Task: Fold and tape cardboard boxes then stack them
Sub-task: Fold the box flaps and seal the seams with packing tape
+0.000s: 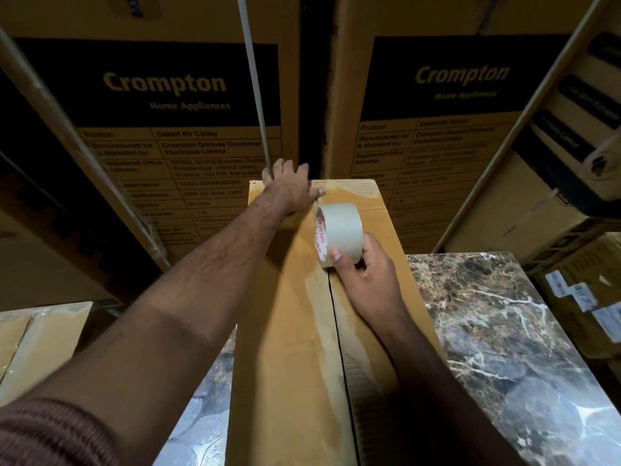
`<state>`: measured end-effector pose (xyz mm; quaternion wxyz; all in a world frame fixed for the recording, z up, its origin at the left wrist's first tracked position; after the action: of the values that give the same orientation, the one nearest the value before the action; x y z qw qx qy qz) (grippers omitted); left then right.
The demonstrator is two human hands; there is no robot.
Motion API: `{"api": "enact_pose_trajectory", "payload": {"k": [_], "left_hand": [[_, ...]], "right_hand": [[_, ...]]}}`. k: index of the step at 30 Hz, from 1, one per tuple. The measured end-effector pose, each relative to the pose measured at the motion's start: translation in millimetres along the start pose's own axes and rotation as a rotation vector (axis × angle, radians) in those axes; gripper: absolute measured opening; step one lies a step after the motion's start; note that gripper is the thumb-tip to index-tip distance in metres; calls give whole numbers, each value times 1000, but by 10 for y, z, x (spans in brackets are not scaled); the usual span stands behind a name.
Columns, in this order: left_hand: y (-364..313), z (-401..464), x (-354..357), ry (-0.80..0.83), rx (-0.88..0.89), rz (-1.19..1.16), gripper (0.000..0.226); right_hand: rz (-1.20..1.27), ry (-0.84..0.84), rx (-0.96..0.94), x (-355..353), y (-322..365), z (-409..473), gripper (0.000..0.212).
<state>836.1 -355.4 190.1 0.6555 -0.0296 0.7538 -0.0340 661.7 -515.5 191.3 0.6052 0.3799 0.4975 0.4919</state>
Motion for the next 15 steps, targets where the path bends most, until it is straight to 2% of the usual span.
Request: {"api": "enact_pose_trajectory", "payload": {"k": [3,6,8,11,15], "left_hand": [[-51,-165,54,98,38,6,90],[-57,-317,112,152,69,21,82],[-38,-334,85,131,72,34,79],[-32,-327,73,98,46,48,88],[-20,-335,66,78,75,2,75]], "right_hand": [[-15,-18,14,-48,-25,27,21],[-61,17,63,-10,-18,15,28],[-98,45,76,32,5,-8,28],[-45,51,71,24,54,-52,18],[87,47,35,-55,105,-390,16]]}}
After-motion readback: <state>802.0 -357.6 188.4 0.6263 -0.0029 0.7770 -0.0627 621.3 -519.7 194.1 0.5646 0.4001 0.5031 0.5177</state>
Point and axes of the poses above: each hand's wrist, its own z-axis towards the middle knuckle, its own x-axis out of the palm, y = z × x, the point moved 6 cm from there along z, towards the middle knuckle, and after that the axes turned 7 degrees about z, right-handed, at the moved point
